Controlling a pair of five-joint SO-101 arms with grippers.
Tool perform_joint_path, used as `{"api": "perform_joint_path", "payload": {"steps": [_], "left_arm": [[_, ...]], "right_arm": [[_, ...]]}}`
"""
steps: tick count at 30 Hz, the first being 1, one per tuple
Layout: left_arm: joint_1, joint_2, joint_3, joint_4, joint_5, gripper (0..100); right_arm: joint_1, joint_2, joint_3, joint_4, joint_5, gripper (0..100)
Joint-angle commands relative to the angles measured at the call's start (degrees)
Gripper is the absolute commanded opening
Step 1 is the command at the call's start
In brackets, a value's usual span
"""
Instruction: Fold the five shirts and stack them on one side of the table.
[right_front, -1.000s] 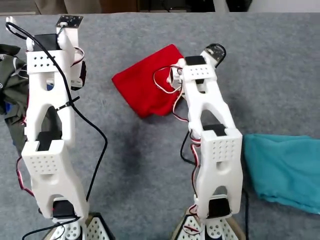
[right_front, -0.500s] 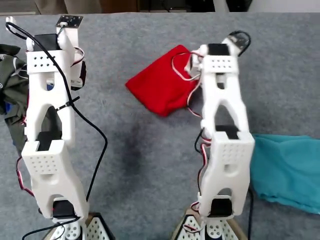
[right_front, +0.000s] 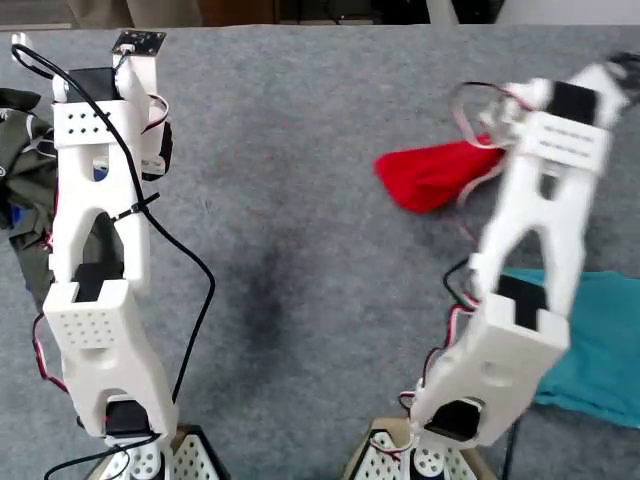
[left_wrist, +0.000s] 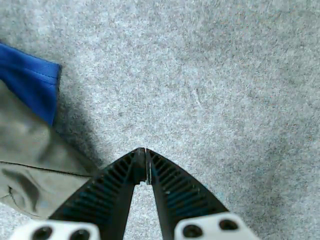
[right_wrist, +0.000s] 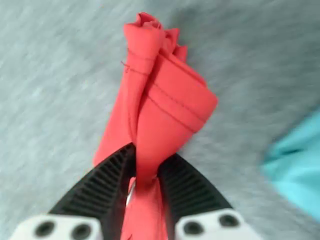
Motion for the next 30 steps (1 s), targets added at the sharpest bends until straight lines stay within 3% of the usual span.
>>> {"api": "perform_joint_path", "payload": {"steps": [1, 8, 17, 30], "left_arm": [[0.35, -4.18, -0.18, 0.62, 0.53, 2], [3.6, -4.26, -0.35, 0.62, 0.62, 2], [7.82, -10.24, 3.34, 0.62, 1.85, 2], [8.79, -16.4, 6.95, 0.62, 2.11, 2]], "right_arm": [[7.25, -4.79, -3.21, 3.96, 4.75, 0.5], [19.56, -4.79, -3.56, 13.45, 16.0, 0.5], [35.3, -6.73, -3.03, 14.42, 26.81, 0.5], [40.48, -23.25, 19.65, 14.24, 36.84, 0.5]]}}
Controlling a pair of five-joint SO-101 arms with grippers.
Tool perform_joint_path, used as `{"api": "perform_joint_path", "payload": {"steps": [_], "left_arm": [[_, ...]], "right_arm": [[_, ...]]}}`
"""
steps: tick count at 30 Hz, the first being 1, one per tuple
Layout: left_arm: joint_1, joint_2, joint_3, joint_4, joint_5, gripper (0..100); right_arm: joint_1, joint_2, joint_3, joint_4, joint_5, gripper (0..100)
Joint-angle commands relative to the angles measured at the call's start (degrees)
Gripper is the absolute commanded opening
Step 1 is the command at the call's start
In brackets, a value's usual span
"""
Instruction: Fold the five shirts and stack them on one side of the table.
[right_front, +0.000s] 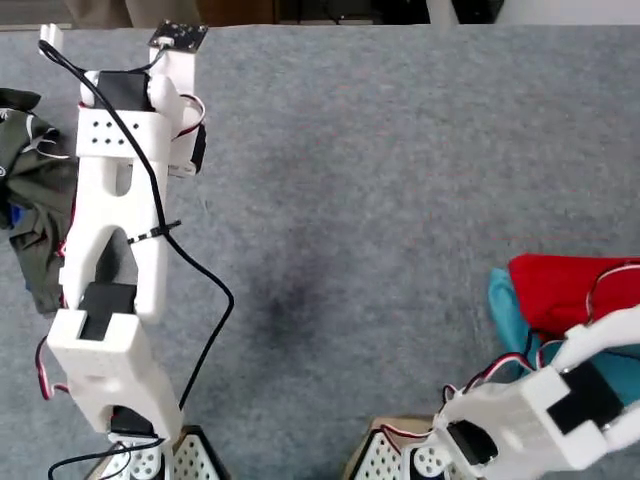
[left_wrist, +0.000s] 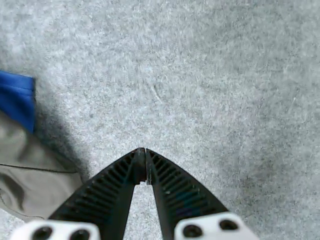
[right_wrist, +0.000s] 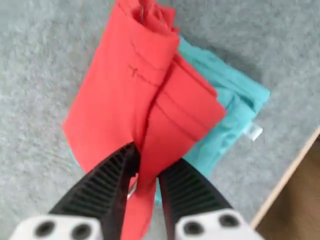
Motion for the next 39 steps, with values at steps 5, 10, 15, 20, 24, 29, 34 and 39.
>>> {"api": "perform_joint_path", "payload": {"steps": [5, 10, 15, 20, 24, 29, 34, 39], "left_arm": [[0.53, -6.29, 0.0, 0.62, 0.62, 2], [0.7, -6.55, 0.0, 0.62, 0.62, 2], [0.79, -6.55, 0.0, 0.62, 0.7, 2], [0.09, -6.64, 0.0, 0.62, 0.79, 9], [-1.05, -6.64, 0.0, 0.62, 0.79, 9], [-3.69, -6.73, 1.41, 0.7, 0.79, 9], [-8.79, -11.56, 5.19, 0.7, 0.79, 9], [-20.57, -17.45, 6.51, 0.7, 0.53, 9]], "right_arm": [[5.23, -4.7, 9.89, -1.49, 5.01, 0.5], [6.99, -4.7, 9.8, -1.41, 10.73, 0.9], [7.6, -4.97, 9.63, 0.79, 13.01, 11.0], [7.69, -11.21, 10.07, 1.05, 13.01, 20.6], [6.99, -19.65, 10.24, 1.05, 12.84, 23.5], [1.27, -27.91, 12.53, 1.14, 12.75, 23.5], [-15.87, -31.34, 19.21, 0.97, 10.2, 23.3], [-35.65, -31.34, 16.22, 0.0, -0.09, 3.6]]}}
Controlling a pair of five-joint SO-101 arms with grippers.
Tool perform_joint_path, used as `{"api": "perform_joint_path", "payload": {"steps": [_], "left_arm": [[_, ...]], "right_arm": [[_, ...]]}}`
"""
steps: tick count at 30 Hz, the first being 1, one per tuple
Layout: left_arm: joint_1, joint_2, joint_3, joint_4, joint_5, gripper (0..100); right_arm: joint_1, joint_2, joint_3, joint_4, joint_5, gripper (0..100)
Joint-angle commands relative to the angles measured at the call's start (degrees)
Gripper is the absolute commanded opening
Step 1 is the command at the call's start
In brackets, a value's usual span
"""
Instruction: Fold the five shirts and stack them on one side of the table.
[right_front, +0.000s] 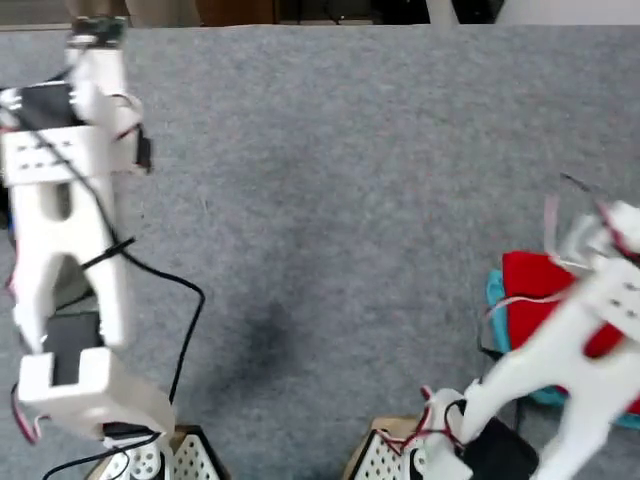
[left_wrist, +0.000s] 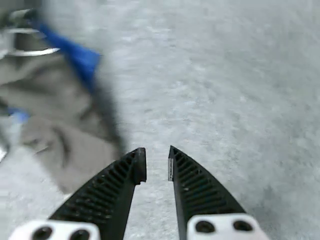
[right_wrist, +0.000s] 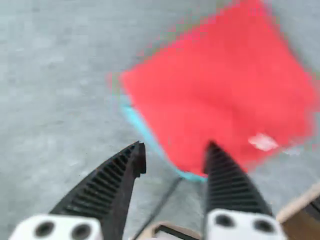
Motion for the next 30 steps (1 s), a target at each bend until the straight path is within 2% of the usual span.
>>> {"api": "perform_joint_path", "payload": {"steps": [1, 4, 8, 12, 16, 19, 30], "left_arm": [[-10.55, -5.49, -0.09, 0.7, -0.18, 10], [-19.69, -4.26, -1.14, 0.53, -1.93, 10], [-27.6, 2.07, -6.15, 0.53, -6.24, 11], [-35.08, 13.05, -15.82, -1.58, -8.26, 22], [-43.34, 26.33, -25.93, -12.04, -8.35, 23], [-46.95, 36.09, -32.0, -17.58, -8.62, 23], [-48.79, 63.52, -48.35, -23.82, -8.44, 23]], "right_arm": [[-16.57, -2.07, -3.3, -0.88, -6.07, 0.0], [-28.09, -1.01, -4.97, -3.25, -10.73, 3.0], [-38.81, 2.77, -6.64, -6.42, -12.75, 3.3], [-45.41, 9.54, -10.42, -6.42, -12.66, 3.4], [-49.63, 16.04, -15.96, -3.78, -12.57, 3.4], [-51.74, 19.74, -19.74, -2.02, -12.57, 3.4], [-52.79, 27.12, -25.27, -1.58, -8.88, 3.4]]}}
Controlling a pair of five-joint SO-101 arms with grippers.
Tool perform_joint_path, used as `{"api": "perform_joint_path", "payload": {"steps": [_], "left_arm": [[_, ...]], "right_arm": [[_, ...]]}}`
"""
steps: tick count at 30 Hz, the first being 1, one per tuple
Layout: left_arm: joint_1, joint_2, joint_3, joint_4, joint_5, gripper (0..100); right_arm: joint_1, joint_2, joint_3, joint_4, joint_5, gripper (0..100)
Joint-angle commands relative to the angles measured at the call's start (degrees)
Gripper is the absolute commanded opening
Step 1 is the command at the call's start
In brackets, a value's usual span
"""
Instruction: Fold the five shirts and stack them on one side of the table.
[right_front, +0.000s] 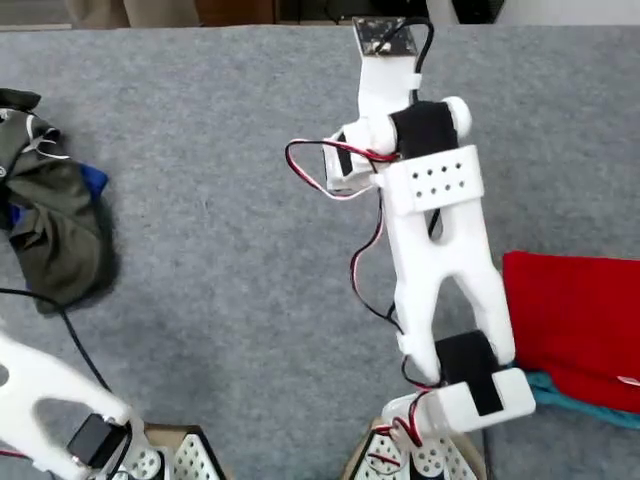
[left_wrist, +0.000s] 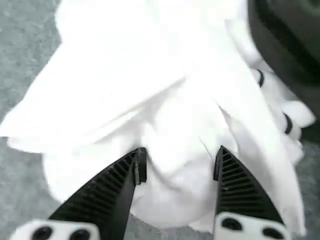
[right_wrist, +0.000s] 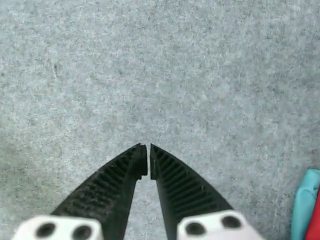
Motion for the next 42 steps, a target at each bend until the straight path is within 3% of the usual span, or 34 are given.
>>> {"api": "perform_joint_path", "payload": {"steps": [1, 3, 6, 12, 16, 28, 34, 42], "left_arm": [[-0.26, 4.26, -6.86, -1.14, -0.18, 22], [-0.26, 6.37, -9.49, -0.26, -0.18, 17], [-0.18, 6.46, -14.24, 4.84, 0.0, 2], [3.25, 5.93, -25.05, 16.44, 4.31, 2], [6.68, -4.35, -24.26, 20.84, 5.54, 2], [15.91, -40.04, -24.18, 21.89, 5.8, 2], [29.27, -55.43, -24.0, 21.98, 7.56, 2], [62.86, -60.44, -22.86, 21.89, 12.22, 2]], "right_arm": [[-0.57, 0.4, -2.68, 0.44, 0.7, 3.4], [-0.57, 0.57, -2.42, 0.44, 0.7, 3.4], [-0.57, 0.48, -2.24, 0.44, 0.7, 3.4], [-0.4, 0.04, -2.33, 0.62, 0.7, 3.4], [-0.4, 0.04, -2.59, 1.76, 0.7, 3.4], [-0.13, -4.53, -2.24, 1.85, 0.7, 3.1], [5.93, -8.66, -2.15, 1.76, 0.7, 3.1], [15.78, -14.55, -1.27, 2.99, 0.7, 3.1]]}}
